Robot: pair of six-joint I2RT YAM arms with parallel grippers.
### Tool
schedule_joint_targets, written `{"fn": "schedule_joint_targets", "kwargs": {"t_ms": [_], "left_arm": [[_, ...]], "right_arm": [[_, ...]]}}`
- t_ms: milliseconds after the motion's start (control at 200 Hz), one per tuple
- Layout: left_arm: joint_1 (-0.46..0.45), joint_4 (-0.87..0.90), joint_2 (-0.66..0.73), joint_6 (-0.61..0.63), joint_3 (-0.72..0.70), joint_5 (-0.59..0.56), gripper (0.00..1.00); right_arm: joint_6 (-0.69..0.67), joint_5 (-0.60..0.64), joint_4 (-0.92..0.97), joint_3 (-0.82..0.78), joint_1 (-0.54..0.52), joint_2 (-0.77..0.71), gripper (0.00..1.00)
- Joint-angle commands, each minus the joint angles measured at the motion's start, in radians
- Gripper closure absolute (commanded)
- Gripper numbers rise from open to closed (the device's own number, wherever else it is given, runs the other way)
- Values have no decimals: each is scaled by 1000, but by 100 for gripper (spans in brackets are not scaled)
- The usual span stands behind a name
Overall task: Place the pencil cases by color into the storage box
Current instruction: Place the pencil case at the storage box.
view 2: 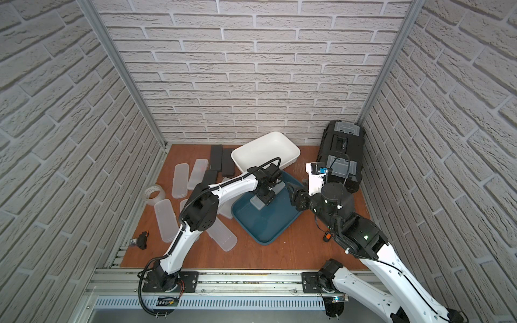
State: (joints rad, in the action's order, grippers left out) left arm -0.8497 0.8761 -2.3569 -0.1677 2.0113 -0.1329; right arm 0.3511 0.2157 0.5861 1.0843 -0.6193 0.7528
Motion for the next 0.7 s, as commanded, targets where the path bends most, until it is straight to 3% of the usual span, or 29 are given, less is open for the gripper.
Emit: {"fn": "schedule_joint_targets", "kwargs": {"t_ms": [0,120,440,570,695], "left_arm": [[-3,18,12,53,27,-58,11],[-11,73,27,95,100,-96,2],[6,135,192,81,190,-83,2],[67,168,281,32,161,-68,2],[173,167,389,-33,48,-62,2]], "right_arm": [[-12,-9,-60,-4,-5,-16,34],[-20,-5,-60,0,-5,-24,34],[-42,-11,-65,20,-6,-77,33],[-63,-44,-73,25,-6,-76,33],[-89,-176,-99,32,-6,-22,31]]}}
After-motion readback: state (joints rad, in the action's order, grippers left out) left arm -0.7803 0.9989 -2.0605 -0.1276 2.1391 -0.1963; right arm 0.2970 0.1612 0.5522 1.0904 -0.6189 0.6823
